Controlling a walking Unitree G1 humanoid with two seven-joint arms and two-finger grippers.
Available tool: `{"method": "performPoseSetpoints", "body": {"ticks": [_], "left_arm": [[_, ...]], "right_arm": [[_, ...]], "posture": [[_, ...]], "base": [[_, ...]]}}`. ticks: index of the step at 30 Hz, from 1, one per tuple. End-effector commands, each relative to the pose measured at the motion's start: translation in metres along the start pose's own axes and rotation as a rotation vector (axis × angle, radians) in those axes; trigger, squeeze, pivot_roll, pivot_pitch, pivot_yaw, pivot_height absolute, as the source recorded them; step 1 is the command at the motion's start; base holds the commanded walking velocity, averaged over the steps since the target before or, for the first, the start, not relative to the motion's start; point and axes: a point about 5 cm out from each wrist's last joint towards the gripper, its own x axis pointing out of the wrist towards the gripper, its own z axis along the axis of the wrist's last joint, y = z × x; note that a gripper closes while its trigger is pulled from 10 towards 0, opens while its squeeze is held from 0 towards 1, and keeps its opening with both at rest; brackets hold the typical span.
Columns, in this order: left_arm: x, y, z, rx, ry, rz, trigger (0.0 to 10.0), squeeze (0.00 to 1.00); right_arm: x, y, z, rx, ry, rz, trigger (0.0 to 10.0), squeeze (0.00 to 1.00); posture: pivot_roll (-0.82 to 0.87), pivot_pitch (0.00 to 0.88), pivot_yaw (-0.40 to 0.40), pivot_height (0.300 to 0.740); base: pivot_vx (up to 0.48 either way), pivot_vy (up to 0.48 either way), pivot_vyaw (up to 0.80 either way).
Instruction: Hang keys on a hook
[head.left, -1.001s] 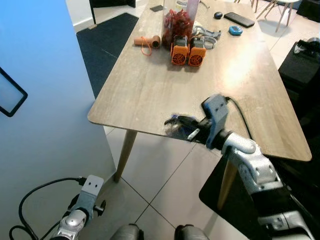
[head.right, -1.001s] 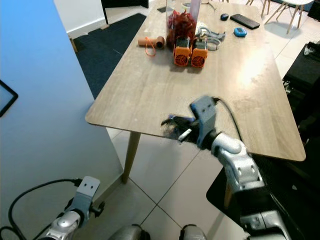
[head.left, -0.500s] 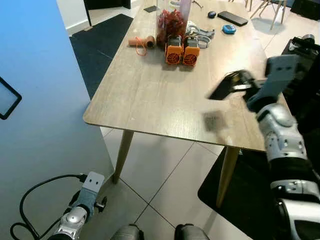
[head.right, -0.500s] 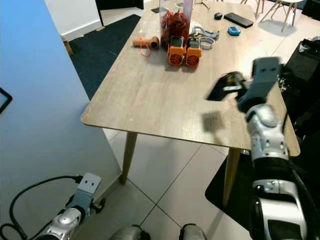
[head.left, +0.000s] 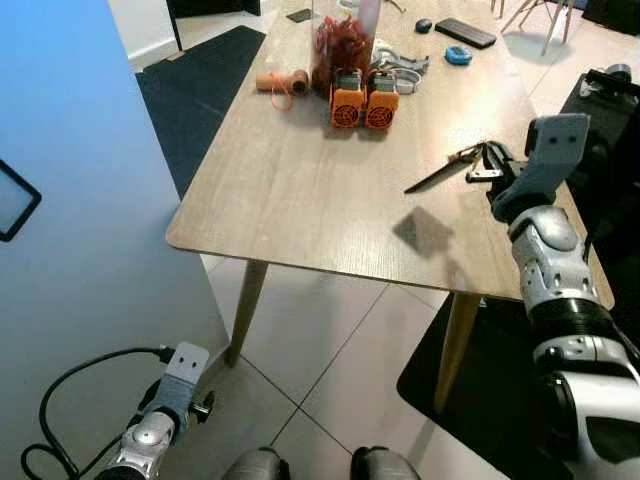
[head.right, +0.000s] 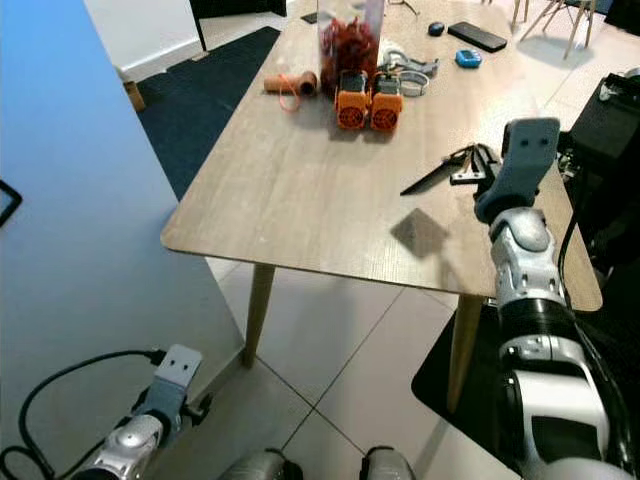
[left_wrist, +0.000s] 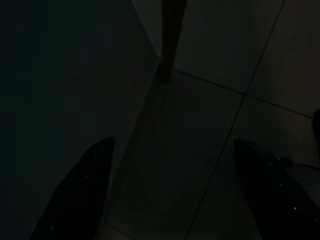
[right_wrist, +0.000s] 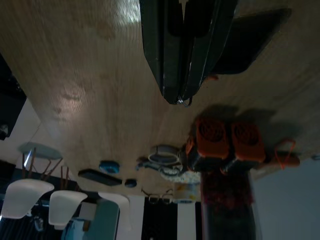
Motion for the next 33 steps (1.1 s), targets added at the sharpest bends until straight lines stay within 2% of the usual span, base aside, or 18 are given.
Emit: {"method": "performPoseSetpoints", "body": {"ticks": [1,2,5,6,7,13,14,15,20,24,30,33], "left_arm": [[-0.001,-0.001,-0.003,-0.001,0.012,-0.002,10.0,0.23],[-0.001,-0.001,-0.003,-0.002,0.012,0.000,10.0,0.22],[-0.001,0.000,-0.004,-0.003,0.012,0.001,10.0,0.22],[-0.001,0.000,-0.004,-0.003,0.012,0.001,10.0,0.22],[-0.002,0.000,-0.005,-0.006,0.014,0.003,10.0,0.23],[-0.003,0.001,-0.007,-0.008,0.018,0.003,10.0,0.23],[-0.003,0.001,-0.008,-0.008,0.019,0.002,10.0,0.23],[-0.003,0.001,-0.008,-0.008,0.019,0.001,10.0,0.23],[-0.003,0.001,-0.008,-0.012,0.018,0.000,10.0,0.23],[-0.003,0.001,-0.008,-0.015,0.016,0.000,10.0,0.22],[-0.003,0.000,-0.009,-0.019,0.018,-0.006,10.0,0.22],[-0.003,-0.001,-0.009,-0.020,0.019,-0.008,10.0,0.23]], "right_arm": [[0.001,0.003,-0.001,0.014,-0.001,0.033,10.0,0.00],[0.002,0.019,-0.003,0.041,0.009,0.140,10.0,0.00],[0.001,0.034,-0.007,0.059,0.027,0.237,10.0,0.00],[0.001,0.034,-0.007,0.059,0.027,0.237,10.0,0.00],[-0.002,0.044,-0.012,0.061,0.047,0.318,10.0,0.00],[-0.010,0.060,-0.020,0.020,0.103,0.461,10.0,0.00],[-0.015,0.067,-0.023,0.000,0.128,0.544,10.0,0.00],[-0.017,0.070,-0.023,-0.008,0.136,0.575,10.0,0.00],[-0.027,0.078,-0.021,-0.034,0.163,0.697,10.0,0.00],[-0.032,0.077,-0.017,-0.050,0.174,0.752,10.0,0.00],[-0.051,0.069,-0.020,-0.122,0.257,0.860,10.0,0.00],[-0.055,0.064,-0.021,-0.125,0.281,0.858,10.0,0.00]], "posture": [[0.06,0.115,0.001,0.740],[0.06,0.116,0.000,0.740],[0.07,0.116,-0.003,0.740],[0.07,0.116,-0.003,0.740],[0.07,0.117,-0.003,0.740],[0.07,0.117,-0.002,0.740],[0.06,0.117,-0.001,0.740],[0.06,0.117,-0.001,0.740],[0.06,0.118,-0.002,0.740],[0.06,0.118,-0.004,0.740],[0.06,0.118,-0.002,0.740],[0.06,0.119,-0.001,0.740]], "base": [[0.000,0.000,0.00],[0.000,0.000,0.00],[0.000,0.000,0.00],[0.000,0.000,0.00],[0.000,0.000,0.00],[0.000,0.000,0.00],[0.000,0.000,0.00],[0.000,0.000,0.00],[0.000,0.000,0.00],[0.000,0.000,0.00],[0.000,0.000,0.00],[0.000,0.000,0.00]]}}
